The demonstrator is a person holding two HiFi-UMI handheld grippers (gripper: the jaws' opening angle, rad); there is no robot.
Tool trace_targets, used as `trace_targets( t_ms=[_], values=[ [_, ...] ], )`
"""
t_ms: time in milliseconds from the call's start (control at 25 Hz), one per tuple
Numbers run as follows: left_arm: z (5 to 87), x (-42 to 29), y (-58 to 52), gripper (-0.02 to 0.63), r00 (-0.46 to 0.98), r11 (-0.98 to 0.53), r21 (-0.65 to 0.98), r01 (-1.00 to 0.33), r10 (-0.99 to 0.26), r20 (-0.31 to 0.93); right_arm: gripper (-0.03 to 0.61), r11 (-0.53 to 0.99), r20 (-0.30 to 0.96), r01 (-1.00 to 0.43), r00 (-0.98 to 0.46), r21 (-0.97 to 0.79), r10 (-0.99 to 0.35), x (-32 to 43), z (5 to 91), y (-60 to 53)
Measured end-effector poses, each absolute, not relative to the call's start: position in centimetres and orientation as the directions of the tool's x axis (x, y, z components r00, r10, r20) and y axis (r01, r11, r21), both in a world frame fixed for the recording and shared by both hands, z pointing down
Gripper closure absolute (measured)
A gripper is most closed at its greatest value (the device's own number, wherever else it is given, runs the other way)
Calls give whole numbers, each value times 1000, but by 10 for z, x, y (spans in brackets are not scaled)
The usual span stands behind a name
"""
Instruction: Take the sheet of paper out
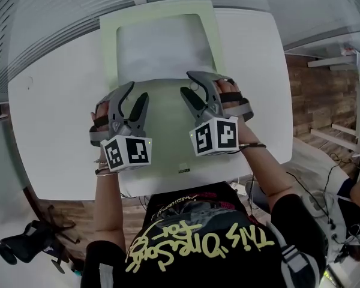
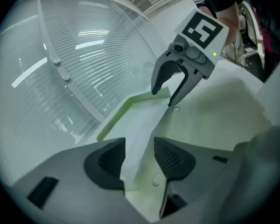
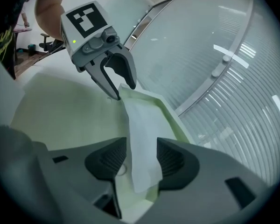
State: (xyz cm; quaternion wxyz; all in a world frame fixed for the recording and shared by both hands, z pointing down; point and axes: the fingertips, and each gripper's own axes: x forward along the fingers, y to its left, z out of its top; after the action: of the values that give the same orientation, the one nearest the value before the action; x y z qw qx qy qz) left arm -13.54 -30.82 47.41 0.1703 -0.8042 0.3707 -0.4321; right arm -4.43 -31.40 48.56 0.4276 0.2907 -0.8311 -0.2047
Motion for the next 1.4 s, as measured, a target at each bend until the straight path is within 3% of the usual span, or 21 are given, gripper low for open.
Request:
trace_targets(
  t_ms=[400, 880, 1400],
  values=[
    [495, -136, -322, 433, 306, -712, -633, -303, -702, 643, 385, 751, 618, -250, -443, 611, -650, -57, 503, -325],
    [508, -122, -344, 431, 292, -743, -632, -218, -668, 685, 385, 753, 642, -200, -414, 627, -645, -54, 520, -334],
    [514, -122, -352, 436, 264, -747, -630, -214, -665, 699, 387, 750, 639, -203, -415, 629, -648, -64, 518, -342]
  ],
)
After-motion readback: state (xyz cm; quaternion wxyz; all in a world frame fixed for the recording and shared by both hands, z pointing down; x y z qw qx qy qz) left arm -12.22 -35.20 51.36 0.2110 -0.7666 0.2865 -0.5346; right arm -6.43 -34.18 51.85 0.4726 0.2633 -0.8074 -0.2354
